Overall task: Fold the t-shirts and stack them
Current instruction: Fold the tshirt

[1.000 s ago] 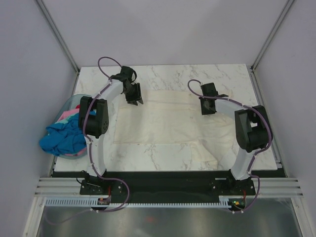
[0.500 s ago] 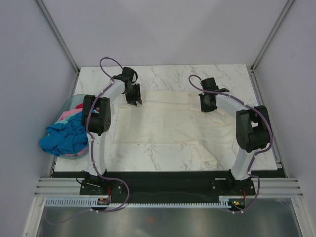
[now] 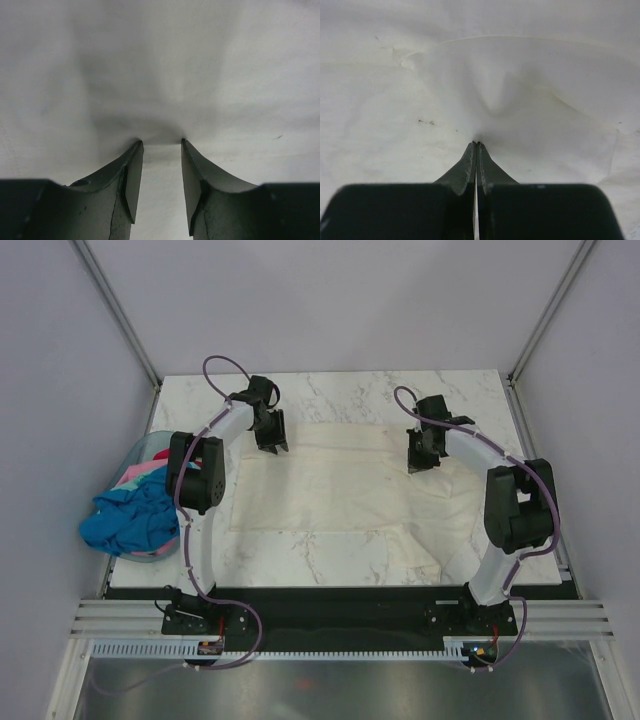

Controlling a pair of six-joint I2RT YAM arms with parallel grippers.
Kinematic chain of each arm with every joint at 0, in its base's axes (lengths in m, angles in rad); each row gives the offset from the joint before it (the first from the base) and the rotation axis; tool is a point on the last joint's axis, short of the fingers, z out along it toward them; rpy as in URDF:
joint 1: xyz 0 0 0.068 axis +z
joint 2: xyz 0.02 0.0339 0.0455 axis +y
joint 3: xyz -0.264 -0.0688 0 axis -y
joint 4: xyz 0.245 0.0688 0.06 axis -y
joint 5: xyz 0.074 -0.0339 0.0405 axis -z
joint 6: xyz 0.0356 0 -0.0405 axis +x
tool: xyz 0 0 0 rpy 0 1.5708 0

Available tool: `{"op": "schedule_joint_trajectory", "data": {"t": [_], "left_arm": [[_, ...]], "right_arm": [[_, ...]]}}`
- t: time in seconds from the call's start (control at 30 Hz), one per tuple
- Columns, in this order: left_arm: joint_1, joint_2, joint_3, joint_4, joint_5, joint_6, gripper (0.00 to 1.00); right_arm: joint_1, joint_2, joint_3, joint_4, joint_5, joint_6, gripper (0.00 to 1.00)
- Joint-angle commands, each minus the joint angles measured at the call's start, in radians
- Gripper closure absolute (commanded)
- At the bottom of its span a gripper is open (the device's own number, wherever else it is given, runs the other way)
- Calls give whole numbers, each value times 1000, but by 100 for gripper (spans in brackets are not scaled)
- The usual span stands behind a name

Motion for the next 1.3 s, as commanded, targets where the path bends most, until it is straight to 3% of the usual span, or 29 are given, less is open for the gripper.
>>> {"op": "schedule_joint_trajectory", "data": {"t": [0.0,0.57,0.87,1.0,1.27], "left_arm": [[3,47,2,7,-52,-6,55],[1,41,-15,10,-55,-6,55],[1,41,-12,9,-60,1,54],[1,38,-10,9,-43,3,54],[1,42,-4,7,-25,3,53]], "right_arm": [[1,-26,19,-10,-55,91,100],[-39,9,-22,28,43,239,100],[-5,33,71,-34,275,130,81],[30,-17,93,-67,292,104,73],[185,-41,35,34,234,4,83]]}}
